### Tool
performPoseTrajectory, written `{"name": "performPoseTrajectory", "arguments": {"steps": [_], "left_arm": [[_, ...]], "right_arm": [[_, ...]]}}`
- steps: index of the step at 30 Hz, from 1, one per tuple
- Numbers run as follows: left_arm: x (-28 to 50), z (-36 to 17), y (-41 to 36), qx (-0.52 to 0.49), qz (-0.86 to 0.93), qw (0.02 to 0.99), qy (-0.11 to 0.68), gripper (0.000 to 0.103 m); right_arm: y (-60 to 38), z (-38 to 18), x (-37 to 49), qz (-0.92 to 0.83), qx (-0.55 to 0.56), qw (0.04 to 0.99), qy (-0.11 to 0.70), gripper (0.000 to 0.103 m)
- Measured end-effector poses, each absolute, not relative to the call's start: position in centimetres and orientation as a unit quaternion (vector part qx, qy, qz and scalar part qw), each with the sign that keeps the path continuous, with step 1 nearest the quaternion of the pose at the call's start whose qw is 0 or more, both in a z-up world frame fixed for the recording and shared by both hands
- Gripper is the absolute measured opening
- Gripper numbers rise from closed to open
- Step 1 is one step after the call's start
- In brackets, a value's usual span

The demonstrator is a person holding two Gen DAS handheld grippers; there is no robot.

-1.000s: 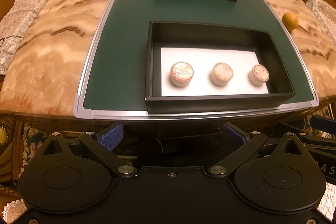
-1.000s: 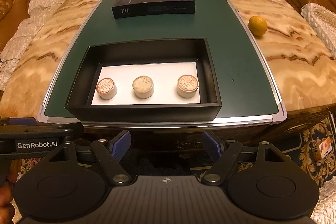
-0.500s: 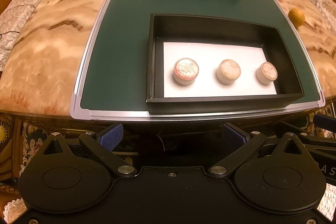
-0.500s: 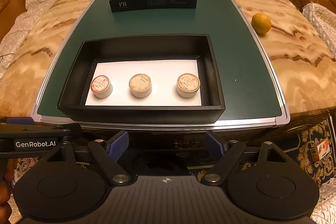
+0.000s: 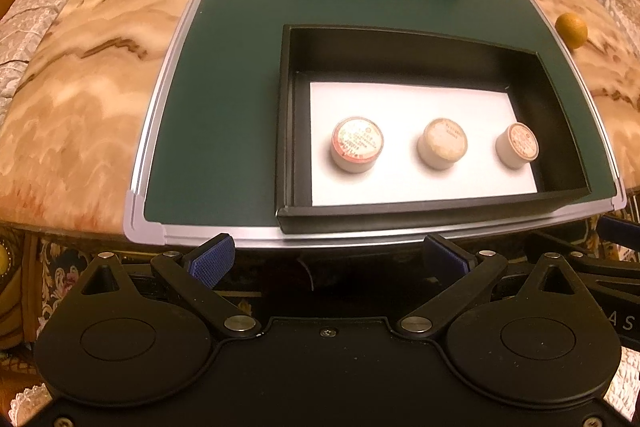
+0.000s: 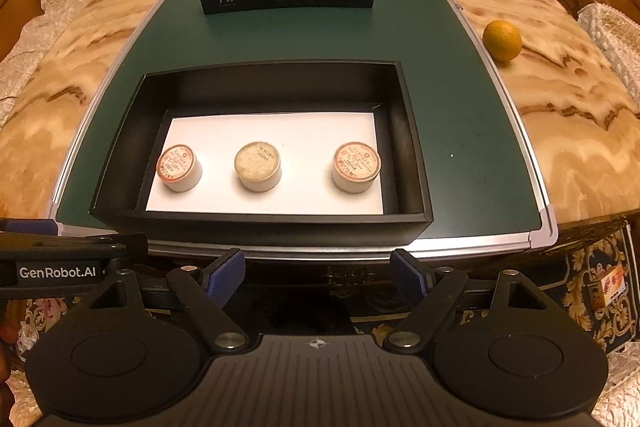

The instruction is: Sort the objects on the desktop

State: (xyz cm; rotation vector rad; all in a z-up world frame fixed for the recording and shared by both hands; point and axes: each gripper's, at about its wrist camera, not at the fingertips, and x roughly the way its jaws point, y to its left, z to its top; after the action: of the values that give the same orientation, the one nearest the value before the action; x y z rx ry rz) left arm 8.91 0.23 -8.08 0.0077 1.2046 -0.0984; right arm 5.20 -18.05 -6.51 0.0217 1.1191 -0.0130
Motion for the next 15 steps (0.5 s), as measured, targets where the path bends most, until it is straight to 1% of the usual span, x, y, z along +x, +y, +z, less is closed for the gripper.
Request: {"name": "performPoseTrajectory", "arguments": {"steps": [15], "left_arm": [[12.1,-8.4,-0.3,0.010,-0.053,0.820,0.570,0.102]], "right_arm": [[-19.1,-7.1,8.3,-0.013,0.001,0.847,0.532,0.088]]}}
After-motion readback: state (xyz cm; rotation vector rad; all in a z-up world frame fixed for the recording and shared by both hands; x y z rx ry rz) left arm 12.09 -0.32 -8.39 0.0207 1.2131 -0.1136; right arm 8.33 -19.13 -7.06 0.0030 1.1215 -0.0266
